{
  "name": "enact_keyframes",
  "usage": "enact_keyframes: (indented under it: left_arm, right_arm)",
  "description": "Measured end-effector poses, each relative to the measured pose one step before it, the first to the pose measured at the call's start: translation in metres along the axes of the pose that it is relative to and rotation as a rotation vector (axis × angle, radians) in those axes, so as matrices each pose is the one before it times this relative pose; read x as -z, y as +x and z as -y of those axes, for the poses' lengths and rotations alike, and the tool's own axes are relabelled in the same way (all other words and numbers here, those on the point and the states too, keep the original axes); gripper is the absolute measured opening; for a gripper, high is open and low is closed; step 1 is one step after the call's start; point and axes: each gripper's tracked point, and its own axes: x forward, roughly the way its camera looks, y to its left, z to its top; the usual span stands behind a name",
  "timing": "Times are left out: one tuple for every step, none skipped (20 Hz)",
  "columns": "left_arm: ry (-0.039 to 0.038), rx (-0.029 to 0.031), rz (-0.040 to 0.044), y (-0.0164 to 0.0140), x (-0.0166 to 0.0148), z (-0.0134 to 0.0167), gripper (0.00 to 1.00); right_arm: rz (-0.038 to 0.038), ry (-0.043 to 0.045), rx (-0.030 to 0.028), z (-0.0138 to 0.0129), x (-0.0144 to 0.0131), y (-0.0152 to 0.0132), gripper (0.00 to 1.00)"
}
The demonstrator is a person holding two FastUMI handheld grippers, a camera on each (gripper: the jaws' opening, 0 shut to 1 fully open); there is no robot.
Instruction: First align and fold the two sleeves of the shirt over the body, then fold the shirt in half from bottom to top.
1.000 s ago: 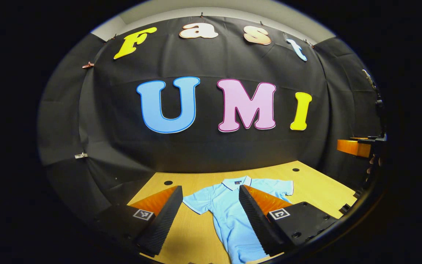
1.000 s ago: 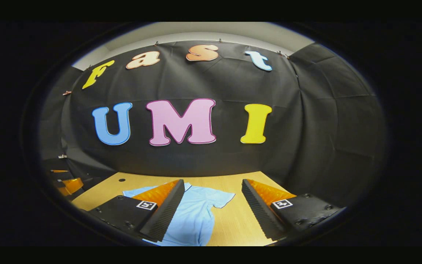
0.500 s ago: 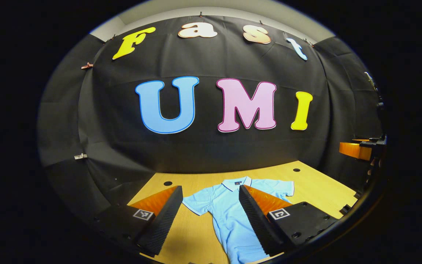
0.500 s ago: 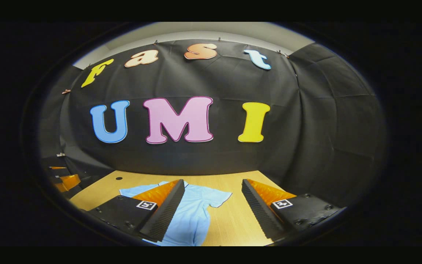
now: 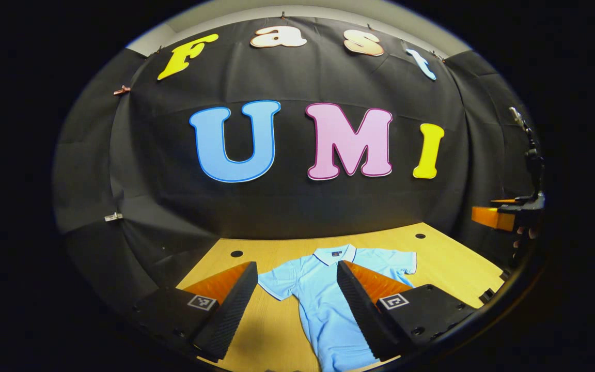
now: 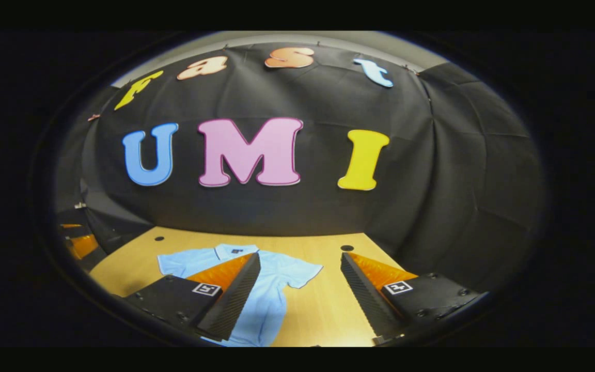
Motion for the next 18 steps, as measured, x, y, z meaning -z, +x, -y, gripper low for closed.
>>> enact_keyframes:
  left_arm:
    - [0.00061, -0.00694, -0.00233, 0.00301, -0.00079, -0.00085, 0.98]
    - [0.00002, -0.00730, -0.00254, 0.00275, -0.00133, -0.00135, 0.99]
    - [-0.00273, -0.00700, -0.00613, 0.00261, 0.00073, -0.00162, 0.98]
    - [-0.00739, -0.00568, -0.01040, 0.00351, 0.00074, -0.00123, 0.99]
    - [-0.01116, -0.00732, -0.01222, 0.00394, 0.00184, -0.00101, 0.99]
    - [-0.01520, -0.00575, -0.01487, 0.00470, 0.00422, -0.00017, 0.99]
    - [-0.01341, -0.00451, -0.01311, 0.00445, 0.00254, -0.00012, 0.99]
    - [-0.00813, -0.00984, -0.00825, 0.00440, 0.00204, -0.00175, 0.99]
    - [-0.00488, -0.00666, -0.00995, 0.00416, 0.00166, -0.00069, 0.99]
    - [-0.00986, -0.00416, -0.01576, 0.00565, 0.00443, 0.00186, 0.99]
    - [-0.01368, -0.00642, -0.01416, 0.00671, 0.00310, 0.00071, 0.99]
    - [-0.01478, -0.00599, -0.01036, 0.00665, 0.00069, 0.00045, 0.99]
    - [-0.01411, -0.00234, -0.01080, 0.00610, 0.00249, 0.00103, 0.99]
    - [-0.00945, 0.00094, -0.01233, 0.00702, 0.00314, 0.00206, 0.99]
    - [-0.00152, -0.00234, -0.01253, 0.00644, 0.00212, 0.00026, 0.99]
    - [0.00580, -0.00292, -0.01168, 0.00806, 0.00421, -0.00062, 0.99]
    - [0.01022, 0.00024, -0.01431, 0.00709, 0.00365, -0.00019, 0.99]
    - [0.01083, -0.00393, -0.01056, 0.00533, 0.00200, -0.00145, 0.99]
  right_arm:
    - [-0.02911, -0.00672, -0.00643, 0.00143, 0.00697, 0.01427, 0.98]
    - [-0.02758, -0.00363, -0.00333, 0.00280, 0.00644, 0.01550, 0.97]
    - [-0.03603, -0.00392, -0.00154, 0.00388, 0.00828, 0.01669, 0.96]
    - [-0.03292, -0.00694, 0.00148, 0.00481, 0.00615, 0.02094, 0.97]
    - [-0.03489, -0.00936, 0.00029, 0.00389, 0.00886, 0.02053, 0.98]
    - [-0.03786, -0.00524, -0.00397, -0.00019, 0.01041, 0.02314, 0.97]
    - [-0.03121, 0.00367, -0.00344, 0.00011, 0.00891, 0.02231, 0.97]
    - [-0.03407, 0.00844, 0.00094, 0.00514, 0.00674, 0.02131, 0.98]
    - [-0.02683, 0.01066, 0.00334, 0.00408, 0.00682, 0.01993, 0.98]
    - [-0.02833, 0.00946, 0.00752, 0.00449, 0.00598, 0.01933, 0.98]
    - [-0.01724, 0.01095, -0.00223, 0.00188, 0.00427, 0.01839, 0.98]
    - [-0.01440, 0.00399, 0.00400, 0.00230, 0.00609, 0.01840, 0.98]
    - [-0.02078, -0.00052, 0.00041, 0.00120, 0.00541, 0.01755, 0.98]
    - [-0.02369, -0.00546, -0.00007, 0.00008, 0.00581, 0.01675, 0.97]
    - [-0.02040, -0.00917, -0.00311, -0.00018, 0.00562, 0.01623, 0.96]
    - [-0.01790, -0.00929, 0.00012, 0.00136, 0.00611, 0.01574, 0.98]
    - [-0.01772, -0.00436, 0.00426, 0.00099, 0.00560, 0.01712, 0.98]
    - [-0.01480, 0.00082, 0.00364, 0.00112, 0.00355, 0.01416, 0.98]
